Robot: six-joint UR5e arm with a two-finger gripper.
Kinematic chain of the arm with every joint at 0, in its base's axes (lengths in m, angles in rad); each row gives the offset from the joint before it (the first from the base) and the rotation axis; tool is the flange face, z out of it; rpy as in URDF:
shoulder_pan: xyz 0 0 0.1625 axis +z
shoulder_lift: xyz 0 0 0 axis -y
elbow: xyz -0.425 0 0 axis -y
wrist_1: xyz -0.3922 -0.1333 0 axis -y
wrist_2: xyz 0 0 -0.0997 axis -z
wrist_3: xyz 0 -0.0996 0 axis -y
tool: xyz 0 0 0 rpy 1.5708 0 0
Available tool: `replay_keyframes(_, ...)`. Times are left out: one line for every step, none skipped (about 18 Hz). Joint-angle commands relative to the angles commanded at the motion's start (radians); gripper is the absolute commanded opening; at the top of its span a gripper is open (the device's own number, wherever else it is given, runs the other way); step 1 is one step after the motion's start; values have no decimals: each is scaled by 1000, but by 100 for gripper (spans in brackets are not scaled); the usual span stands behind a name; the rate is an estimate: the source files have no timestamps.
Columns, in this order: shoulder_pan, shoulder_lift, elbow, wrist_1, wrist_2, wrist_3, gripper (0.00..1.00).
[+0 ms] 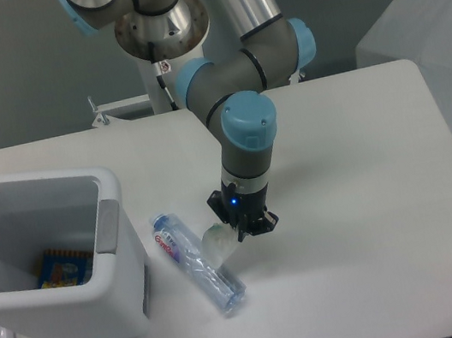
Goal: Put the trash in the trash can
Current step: 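Close the gripper on the plastic bag, then lift the plastic bag and carry it over the white bin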
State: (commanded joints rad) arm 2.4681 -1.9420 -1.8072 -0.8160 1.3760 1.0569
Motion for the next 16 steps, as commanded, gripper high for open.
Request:
replay_keyframes(5, 6, 17, -2, -2, 0, 0)
replay_keyframes(12, 27, 41, -5, -5, -5, 0)
replay_keyframes(32, 53, 63, -6, -9, -23, 0)
replay_keyframes(54, 78, 87, -6, -30, -58, 0)
replay_keyframes(66, 98, 113, -6, -82, -98, 0)
replay_keyframes(80, 109, 141, -6, -153, -150, 0)
replay_keyframes(95, 113, 167, -6, -220, -222, 0)
replay_keyframes(106, 127, 192, -5, -277, -300, 0)
replay_keyframes(109, 133, 216, -3, -322, -381, 0)
replay_keyframes(104, 143, 235, -5, -349, -459, 0)
replay_keyframes(95, 164, 242, 1, -365, -526, 0)
replay_keyframes(91, 182, 255, 0, -380, -579, 0)
replay_keyframes(83, 190, 268, 1, -396, -630, 0)
replay_keyframes(63, 202, 285, 2, -419, -676, 0)
replay_keyframes(45, 207, 301, 2, -439, -719, 0)
replay_keyframes(29, 218, 310, 0, -448, -763, 0)
